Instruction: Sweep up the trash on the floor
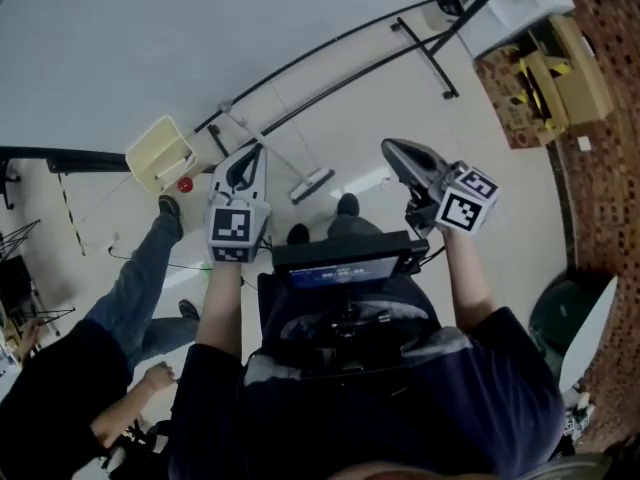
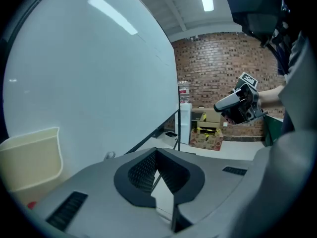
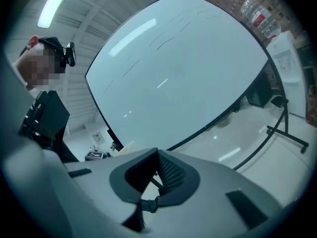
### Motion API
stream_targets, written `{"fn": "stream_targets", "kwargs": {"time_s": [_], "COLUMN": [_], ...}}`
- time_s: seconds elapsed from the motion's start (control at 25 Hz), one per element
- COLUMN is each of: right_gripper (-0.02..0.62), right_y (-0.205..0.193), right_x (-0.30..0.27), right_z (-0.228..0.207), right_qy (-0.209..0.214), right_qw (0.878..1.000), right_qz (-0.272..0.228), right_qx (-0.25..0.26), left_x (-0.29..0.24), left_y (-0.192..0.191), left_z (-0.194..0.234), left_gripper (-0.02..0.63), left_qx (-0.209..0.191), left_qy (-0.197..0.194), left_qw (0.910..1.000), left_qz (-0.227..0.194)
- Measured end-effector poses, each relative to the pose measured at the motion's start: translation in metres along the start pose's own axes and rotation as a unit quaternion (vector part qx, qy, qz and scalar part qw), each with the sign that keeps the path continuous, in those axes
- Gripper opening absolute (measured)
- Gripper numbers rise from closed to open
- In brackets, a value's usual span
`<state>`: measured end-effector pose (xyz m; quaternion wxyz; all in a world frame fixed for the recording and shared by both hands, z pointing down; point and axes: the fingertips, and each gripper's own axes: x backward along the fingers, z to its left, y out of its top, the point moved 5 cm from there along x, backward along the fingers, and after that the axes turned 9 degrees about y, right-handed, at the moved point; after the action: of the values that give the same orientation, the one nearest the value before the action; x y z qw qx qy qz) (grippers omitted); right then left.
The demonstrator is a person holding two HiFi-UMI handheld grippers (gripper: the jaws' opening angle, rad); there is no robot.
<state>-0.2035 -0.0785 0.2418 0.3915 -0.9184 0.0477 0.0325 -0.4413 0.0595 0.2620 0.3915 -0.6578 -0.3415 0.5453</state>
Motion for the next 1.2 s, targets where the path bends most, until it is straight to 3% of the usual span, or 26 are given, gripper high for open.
{"fn": "stream_targets", "kwargs": {"time_s": [0.2,0.36,0.48,0.6,0.8,0.96,1.2], "right_gripper": [0.020,0.020,0.020,0.020,0.020,0.020,0.020], "right_y": [0.008,0.011,0.012,0.011,0.023,0.030,0.003], "right_x": [-0.011,-0.018,-0.016,-0.012,0.003,-0.007,-0.037], "right_z": [0.006,0.012,0.009,-0.001,-0.038,-0.038,-0.004], "right_qy": [0.014,0.027,0.027,0.024,0.011,-0.004,-0.037], "right_qw": [0.999,0.999,0.999,0.999,0.999,0.999,0.999], "right_qz": [0.026,0.035,0.038,0.041,0.048,0.037,0.036], "right_qx": [0.020,0.017,0.013,0.005,-0.002,0.000,-0.015], "left_x": [0.012,0.015,0.001,-0.026,-0.088,-0.117,-0.138], "left_y": [-0.031,-0.060,-0.086,-0.110,-0.134,-0.141,-0.141], "left_z": [0.024,0.058,0.077,0.085,0.075,0.073,0.073], "left_gripper": [-0.002,-0.001,0.001,0.155,0.158,0.190,0.190], "left_qx": [0.026,0.063,0.088,0.106,0.099,0.091,0.056], "left_qy": [0.070,0.142,0.162,0.154,0.156,0.121,0.054], "left_qw": [0.9971,0.9873,0.9811,0.9770,0.9724,0.9790,0.9910], "left_qz": [0.010,0.034,0.060,0.102,0.143,0.137,0.109]}}
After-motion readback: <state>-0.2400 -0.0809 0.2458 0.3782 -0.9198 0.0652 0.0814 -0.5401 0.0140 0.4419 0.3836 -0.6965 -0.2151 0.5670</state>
